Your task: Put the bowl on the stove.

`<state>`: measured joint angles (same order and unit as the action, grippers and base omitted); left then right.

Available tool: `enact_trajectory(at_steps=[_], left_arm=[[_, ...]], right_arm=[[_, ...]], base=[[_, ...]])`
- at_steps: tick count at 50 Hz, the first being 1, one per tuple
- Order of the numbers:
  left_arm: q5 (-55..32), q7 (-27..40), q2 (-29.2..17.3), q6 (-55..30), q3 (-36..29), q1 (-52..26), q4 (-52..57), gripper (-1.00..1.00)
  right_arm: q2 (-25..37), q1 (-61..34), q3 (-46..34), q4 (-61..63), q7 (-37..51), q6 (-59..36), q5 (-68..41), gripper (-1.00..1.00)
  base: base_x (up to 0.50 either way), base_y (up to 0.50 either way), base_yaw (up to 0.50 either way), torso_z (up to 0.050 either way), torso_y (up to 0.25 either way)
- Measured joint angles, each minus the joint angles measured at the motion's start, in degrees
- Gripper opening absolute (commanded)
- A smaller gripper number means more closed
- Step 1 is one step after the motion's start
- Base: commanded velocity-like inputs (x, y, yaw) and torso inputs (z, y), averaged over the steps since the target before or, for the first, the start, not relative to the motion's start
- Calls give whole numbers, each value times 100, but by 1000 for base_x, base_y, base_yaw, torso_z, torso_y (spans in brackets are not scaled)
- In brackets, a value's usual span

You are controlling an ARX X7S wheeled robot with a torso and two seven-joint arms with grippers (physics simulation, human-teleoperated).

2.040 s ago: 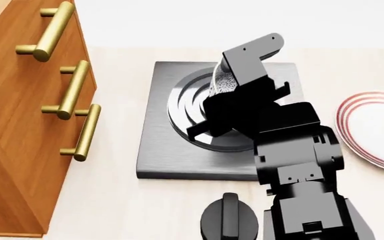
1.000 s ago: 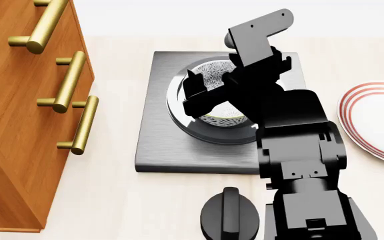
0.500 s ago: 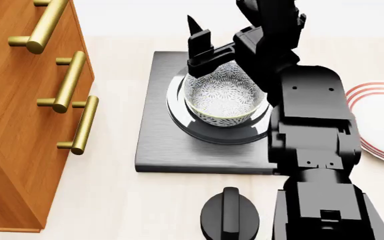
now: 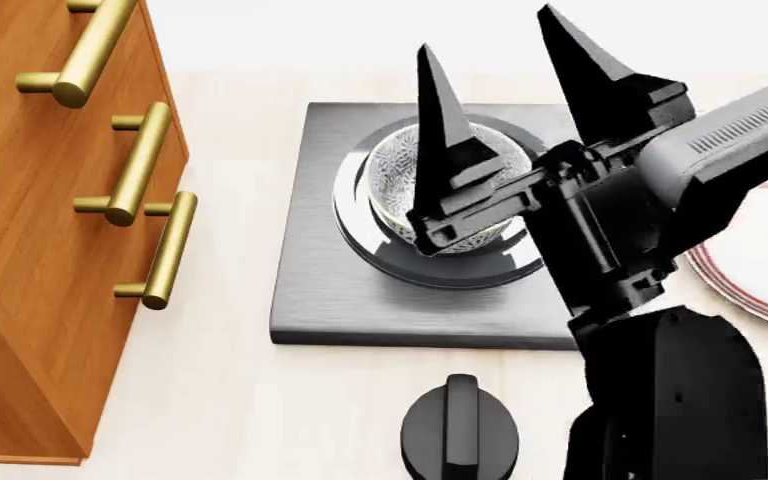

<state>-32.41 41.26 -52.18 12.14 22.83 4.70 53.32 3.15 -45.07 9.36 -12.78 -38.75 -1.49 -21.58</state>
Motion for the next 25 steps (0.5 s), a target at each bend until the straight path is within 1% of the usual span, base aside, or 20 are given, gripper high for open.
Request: enact_trajectory(at_steps=[5, 10, 17, 25], left_arm=[[0, -6, -4, 6, -43, -24, -2, 100], [-7, -7, -10, 7, -54, -35, 5, 100], [-36, 1, -26, 2, -25, -38, 25, 100], [-82, 10, -46, -6, 71, -7, 54, 100]], right_arm=[[-60, 859, 323, 990, 11, 219, -829, 100], [-76, 1543, 558, 1678, 15, 485, -1632, 100], [-75, 2223, 743, 2200, -59, 832, -2559, 100], [-31, 2725, 855, 2597, -159, 1118, -3420, 100]], base=[[0, 0, 0, 0, 0], [0, 0, 0, 0, 0], [0, 0, 0, 0, 0], [0, 0, 0, 0, 0]])
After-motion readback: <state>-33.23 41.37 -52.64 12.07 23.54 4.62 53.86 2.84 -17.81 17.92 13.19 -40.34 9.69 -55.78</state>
